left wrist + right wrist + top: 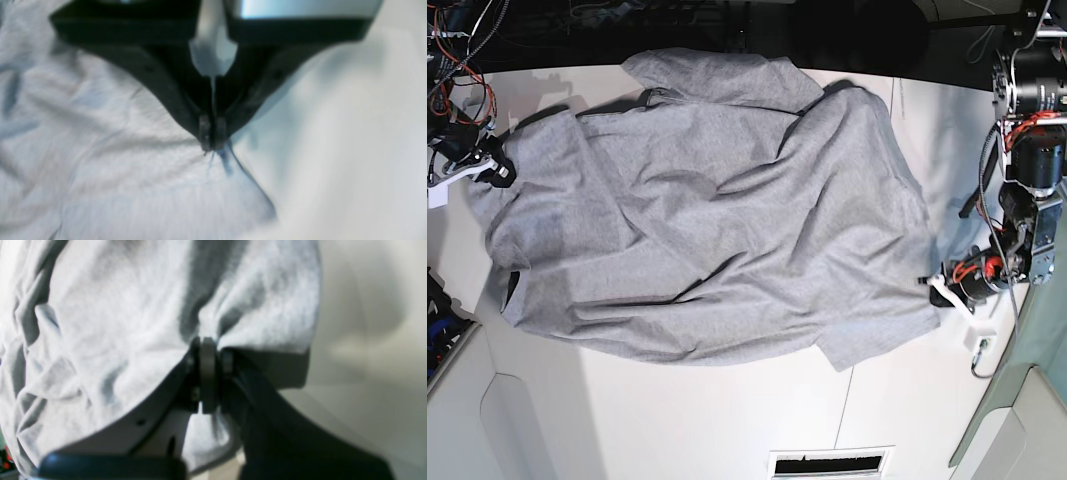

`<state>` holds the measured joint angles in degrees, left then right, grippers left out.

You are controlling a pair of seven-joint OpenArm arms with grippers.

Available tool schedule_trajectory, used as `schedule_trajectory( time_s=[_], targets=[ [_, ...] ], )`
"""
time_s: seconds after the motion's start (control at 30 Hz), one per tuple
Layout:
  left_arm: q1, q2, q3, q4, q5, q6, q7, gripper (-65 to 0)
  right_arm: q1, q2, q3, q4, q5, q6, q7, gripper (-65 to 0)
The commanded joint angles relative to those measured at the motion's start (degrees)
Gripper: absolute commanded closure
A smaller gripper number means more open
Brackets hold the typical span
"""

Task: Layout the t-shirt on the table in an organized manner, then fold the t-shirt properly
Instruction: 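Grasp the side edge with the left gripper and pull it outward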

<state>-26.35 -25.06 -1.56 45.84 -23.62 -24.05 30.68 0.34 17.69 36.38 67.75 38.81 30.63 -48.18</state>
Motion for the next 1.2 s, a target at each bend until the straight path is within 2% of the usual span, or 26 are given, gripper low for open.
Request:
schedule_trajectory(
  time_s=[0.0, 0.1, 0.27, 0.37, 0.43, 0.63, 0.7, 0.77, 0.8, 0.83, 0.93, 1.03, 1.1, 1.17],
  targets=[
    [-3.13, -1.36, -0.22, 1.01, -0.55, 0.11, -1.07, 0.0, 0.72, 1.75, 0.74, 1.64, 1.14, 0.72, -0.04, 0.0],
    [-6.6, -2.62, 2.19, 0.98, -0.57, 0.13, -1.11, 0.0, 0.74, 3.82, 1.84, 2.89, 1.64, 0.72, -1.53, 0.0],
    [-12.0, -3.21, 11.96, 0.98, 0.85, 0.13, -1.84, 0.0, 0.79, 8.04, 2.14, 2.97, 2.6, 0.87, -1.33, 0.0],
    [-14.69, -3.19, 17.49, 0.98, 2.12, 1.44, -2.95, 0.0, 0.9, 9.88, 2.16, 2.97, 2.58, 1.14, -1.31, 0.0],
    [-16.15, -3.19, 20.11, 0.98, 2.34, 2.6, -3.52, 0.0, 0.92, 10.8, 2.19, 2.97, 2.56, 1.14, -1.2, 0.0],
    [-17.77, -2.78, 22.64, 0.98, 1.81, 1.99, -2.4, 0.0, 1.57, 11.61, 2.19, 2.97, 2.56, 1.14, -0.15, 0.0],
    [-17.77, -2.29, 22.64, 1.01, -1.42, -0.44, 0.81, -2.1, 1.81, 11.52, 2.19, 2.97, 2.56, 1.09, -0.17, -16.0],
    [-17.77, -2.19, 22.64, 1.01, -6.27, -2.69, 4.46, -16.2, 1.88, 11.34, 2.19, 2.97, 2.8, 1.09, -0.17, -27.2],
    [-17.79, -2.27, 22.64, 1.01, -9.07, -4.39, 6.29, -21.6, 1.88, 11.23, 2.19, 2.97, 3.02, 1.09, -0.13, -29.4],
    [-17.79, -2.32, 22.58, 1.09, -11.85, -6.21, 8.09, -24.4, 1.88, 11.08, 2.19, 2.97, 3.37, 1.09, -0.15, -29.6],
    [-17.57, -3.26, 22.51, 2.64, -21.29, -11.76, 12.94, -24.7, 1.86, 10.82, 2.19, 2.97, 4.26, 1.11, -0.7, -29.5],
    [-16.39, -5.29, 22.49, 5.9, -28.98, -14.19, 17.79, -24.7, 1.86, 10.82, 2.19, 2.97, 5.84, 1.16, -2.45, -29.5],
    [-14.6, -7.04, 22.49, 9.4, -31.17, -15.95, 19.74, -24.7, 1.86, 10.82, 2.19, 2.99, 6.75, 1.33, -3.32, -29.5],
    [-12.02, -8.94, 22.49, 13.42, -32.63, -15.95, 20.2, -24.7, 1.84, 10.82, 2.19, 3.15, 7.39, 2.05, -3.52, -29.5]
  ],
)
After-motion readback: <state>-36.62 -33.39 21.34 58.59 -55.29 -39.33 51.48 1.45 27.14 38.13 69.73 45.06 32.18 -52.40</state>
